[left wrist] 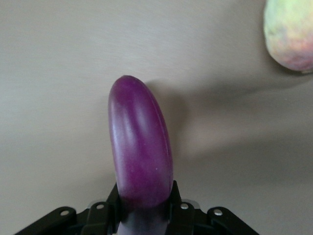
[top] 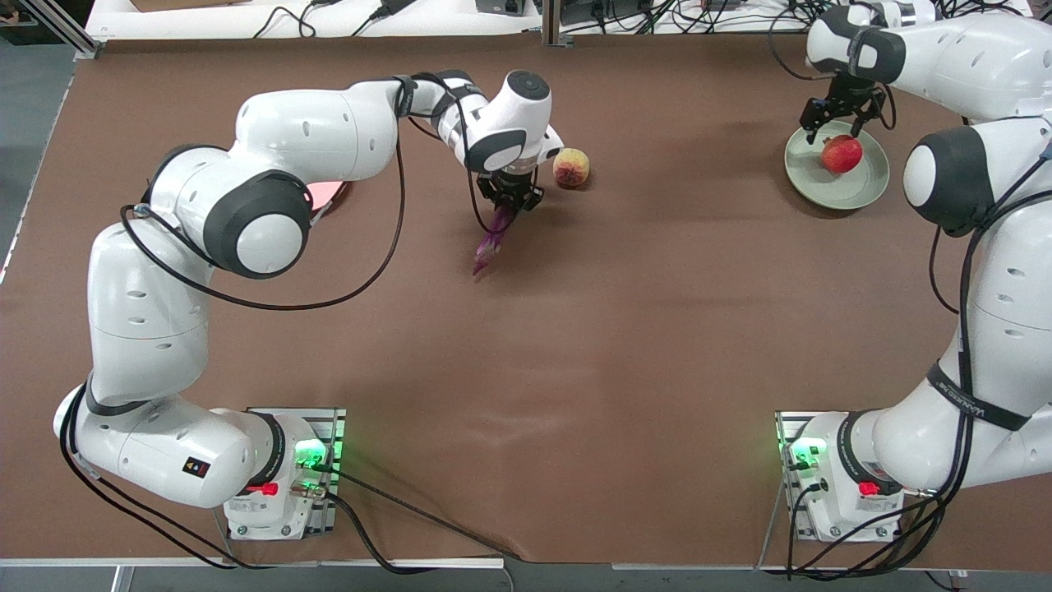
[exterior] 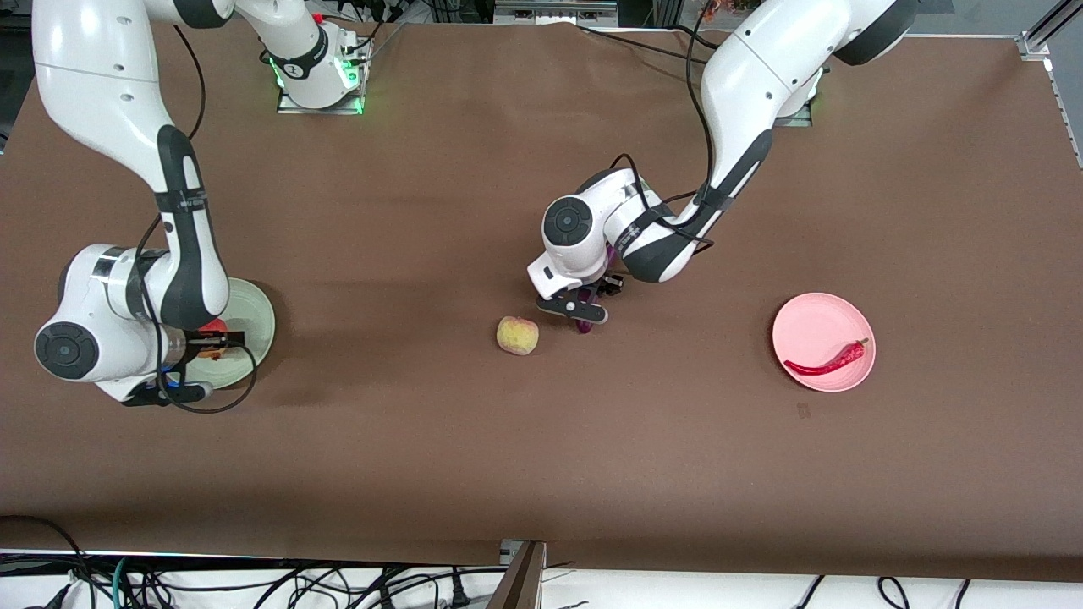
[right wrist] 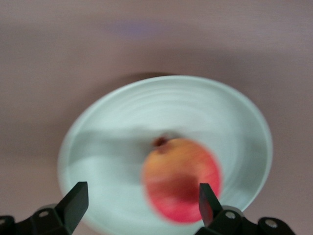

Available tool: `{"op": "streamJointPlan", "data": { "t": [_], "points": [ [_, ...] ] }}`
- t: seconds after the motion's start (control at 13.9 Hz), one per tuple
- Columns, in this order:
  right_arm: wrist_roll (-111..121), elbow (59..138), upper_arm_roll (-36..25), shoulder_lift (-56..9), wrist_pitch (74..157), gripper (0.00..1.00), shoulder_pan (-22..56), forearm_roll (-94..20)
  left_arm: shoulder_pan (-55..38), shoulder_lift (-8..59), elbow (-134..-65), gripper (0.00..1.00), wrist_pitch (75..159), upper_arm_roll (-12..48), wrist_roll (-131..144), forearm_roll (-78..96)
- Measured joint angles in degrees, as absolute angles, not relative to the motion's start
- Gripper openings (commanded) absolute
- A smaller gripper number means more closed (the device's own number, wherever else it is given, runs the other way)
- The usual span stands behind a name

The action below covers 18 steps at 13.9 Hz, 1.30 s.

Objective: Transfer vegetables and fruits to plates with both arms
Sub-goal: 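Carry the eggplant toward the pink plate while the right gripper reaches the yellow fruit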

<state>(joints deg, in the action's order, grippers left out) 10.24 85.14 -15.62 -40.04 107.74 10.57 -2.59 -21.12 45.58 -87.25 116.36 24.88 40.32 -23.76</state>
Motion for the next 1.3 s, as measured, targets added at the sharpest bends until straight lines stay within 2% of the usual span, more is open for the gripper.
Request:
{"op": "streamJointPlan", "data": {
  "t": [0.14, 0.36, 0.65, 0.94, 1.3],
  "points": [
    [7.25, 83.56, -13.55, -38.99, 103.86, 1.00, 12.07, -4.95, -21.00, 41.84, -86.33, 0.00, 109.82, 24.87, 40.16, -23.79],
    [2.04, 82.88, -11.91, -38.36, 103.13, 1.00, 15.89, -8.40, -18.80, 35.13, -86.05, 0.00, 102.78, 24.67, 34.12, -23.97],
    [-9.14, 82.41, -11.22, -37.77, 104.82, 1.00, 22.03, -16.09, -7.47, 29.73, -86.05, 0.00, 98.76, 24.40, 8.69, -23.73],
    [-22.13, 82.38, -10.76, -37.79, 112.15, 1.00, 30.61, -17.88, 5.38, 30.04, -86.97, 0.00, 98.75, 24.32, -18.61, -21.60],
    [-33.60, 82.60, -10.69, -40.10, 124.78, 1.00, 40.41, -17.88, 13.71, 35.46, -88.74, 0.00, 99.01, 24.04, -33.74, -21.62]
  ]
}}
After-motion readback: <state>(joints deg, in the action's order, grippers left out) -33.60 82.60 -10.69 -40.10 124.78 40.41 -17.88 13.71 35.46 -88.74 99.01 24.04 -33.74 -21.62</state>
